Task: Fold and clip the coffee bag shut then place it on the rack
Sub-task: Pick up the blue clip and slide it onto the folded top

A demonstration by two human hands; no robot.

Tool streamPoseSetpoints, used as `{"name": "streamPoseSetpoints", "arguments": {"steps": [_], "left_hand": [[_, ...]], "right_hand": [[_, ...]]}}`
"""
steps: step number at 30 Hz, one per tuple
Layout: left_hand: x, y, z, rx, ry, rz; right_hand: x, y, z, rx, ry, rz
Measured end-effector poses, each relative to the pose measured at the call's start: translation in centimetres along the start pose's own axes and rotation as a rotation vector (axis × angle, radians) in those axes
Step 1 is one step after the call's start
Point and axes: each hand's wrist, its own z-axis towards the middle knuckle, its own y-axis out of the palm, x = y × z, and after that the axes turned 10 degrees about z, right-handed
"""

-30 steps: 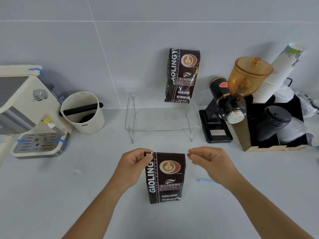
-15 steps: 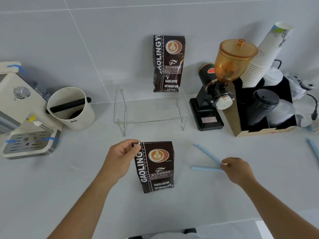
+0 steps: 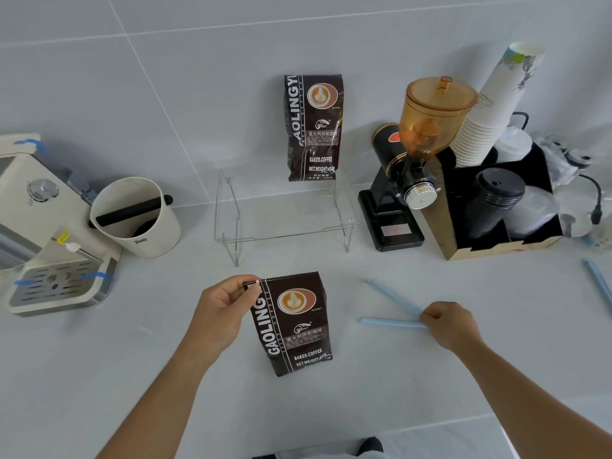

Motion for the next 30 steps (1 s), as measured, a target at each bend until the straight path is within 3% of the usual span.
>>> {"name": "streamPoseSetpoints", "arguments": {"steps": [15, 21, 29, 30], "left_hand": [[-0.2, 0.1, 0.5, 0.000, 0.009, 0.007], [-0.4, 0.2, 0.8, -0.048, 0.000, -0.013], [-0.4, 1.5, 0.7, -0.085, -0.014, -0.045], [-1.0, -1.2, -0.2, 0.022, 0.000, -0.087]], "right_hand": [[-5.2, -3.4, -3.1, -0.023, -0.169, 0.539], [-9.2, -5.2, -5.3, -0.176, -0.272, 0.817], [-14.1, -2.7, -7.7, -0.368, -0.334, 0.787], [-17.5, -0.5, -8.6, -0.444, -0.376, 0.697]]}}
